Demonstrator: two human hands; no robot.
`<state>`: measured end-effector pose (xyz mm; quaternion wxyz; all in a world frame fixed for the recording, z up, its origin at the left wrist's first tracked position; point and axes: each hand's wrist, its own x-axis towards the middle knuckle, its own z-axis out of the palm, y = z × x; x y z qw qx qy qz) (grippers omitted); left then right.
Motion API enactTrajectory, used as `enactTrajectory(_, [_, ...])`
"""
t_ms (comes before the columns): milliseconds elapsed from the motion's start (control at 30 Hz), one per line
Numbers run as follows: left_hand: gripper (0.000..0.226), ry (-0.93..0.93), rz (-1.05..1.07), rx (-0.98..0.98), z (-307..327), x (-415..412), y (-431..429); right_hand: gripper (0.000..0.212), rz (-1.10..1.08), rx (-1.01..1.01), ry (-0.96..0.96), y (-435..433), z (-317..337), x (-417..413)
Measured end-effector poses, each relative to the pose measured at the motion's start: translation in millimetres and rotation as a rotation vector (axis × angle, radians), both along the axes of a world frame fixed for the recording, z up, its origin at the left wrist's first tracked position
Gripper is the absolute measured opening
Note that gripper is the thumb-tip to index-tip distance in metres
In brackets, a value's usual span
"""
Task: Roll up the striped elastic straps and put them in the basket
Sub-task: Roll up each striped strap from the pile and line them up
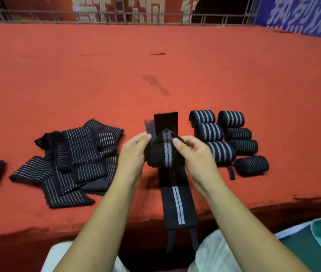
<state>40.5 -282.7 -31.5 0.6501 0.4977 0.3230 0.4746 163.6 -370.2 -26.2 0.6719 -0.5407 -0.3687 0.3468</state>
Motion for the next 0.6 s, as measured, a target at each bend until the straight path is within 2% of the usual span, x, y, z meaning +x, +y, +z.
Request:
enactTrajectory(167, [0.025, -0.073, 0.042, -0.134, 10.6, 2.1, -11.5, 0.013, -0.119, 0.039, -0.091, -24.6, -5.2, 0.9])
enactTrajectory(400, [0.025, -0.079, -0.103, 0.011, 36.8, 1.5, -25.1, 0.019, -0.025, 0.044, -0.117, -30.8, 27.1, 9.4])
enactTrajectory(600, [0.02, -0.17, -0.231, -0.021, 43.1, 1.3, -38.6, 0.022, -0.102, 0.045, -0.129, -25.8, 30.4, 7.1])
